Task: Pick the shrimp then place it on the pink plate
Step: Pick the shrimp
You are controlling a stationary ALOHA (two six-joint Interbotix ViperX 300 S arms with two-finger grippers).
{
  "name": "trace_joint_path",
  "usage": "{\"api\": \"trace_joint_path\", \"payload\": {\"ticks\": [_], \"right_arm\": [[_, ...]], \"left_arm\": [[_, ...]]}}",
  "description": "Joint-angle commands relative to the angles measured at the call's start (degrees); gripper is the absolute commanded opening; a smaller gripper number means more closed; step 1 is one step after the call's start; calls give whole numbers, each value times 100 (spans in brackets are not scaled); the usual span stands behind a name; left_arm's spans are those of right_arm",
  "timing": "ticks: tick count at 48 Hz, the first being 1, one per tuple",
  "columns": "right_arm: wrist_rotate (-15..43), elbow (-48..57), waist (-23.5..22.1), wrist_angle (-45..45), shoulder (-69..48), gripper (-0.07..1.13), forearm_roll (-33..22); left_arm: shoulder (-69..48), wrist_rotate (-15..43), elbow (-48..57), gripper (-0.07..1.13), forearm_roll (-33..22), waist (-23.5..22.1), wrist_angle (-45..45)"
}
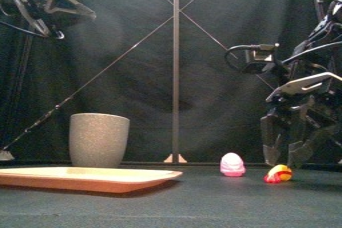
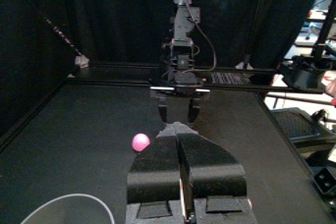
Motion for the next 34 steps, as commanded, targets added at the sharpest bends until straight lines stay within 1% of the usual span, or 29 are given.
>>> {"api": "trace_joint_path", "payload": {"ticks": [1, 6, 11, 24, 34], "right_arm": [[0, -193, -79, 88, 88, 92, -53], [-9, -229, -105, 176, 167, 91, -26], [0, -211, -105, 202, 185, 87, -18], [0, -185, -167, 202, 246, 69, -18], [9, -202, -158, 202, 334, 61, -9]], "left_arm": [[26, 9, -44, 5, -9, 18, -53], [18, 0, -26, 5, -9, 18, -44], [26, 9, -26, 5, -9, 26, -53], [26, 9, -26, 5, -9, 35, -44], [26, 0, -26, 5, -9, 35, -44]]}}
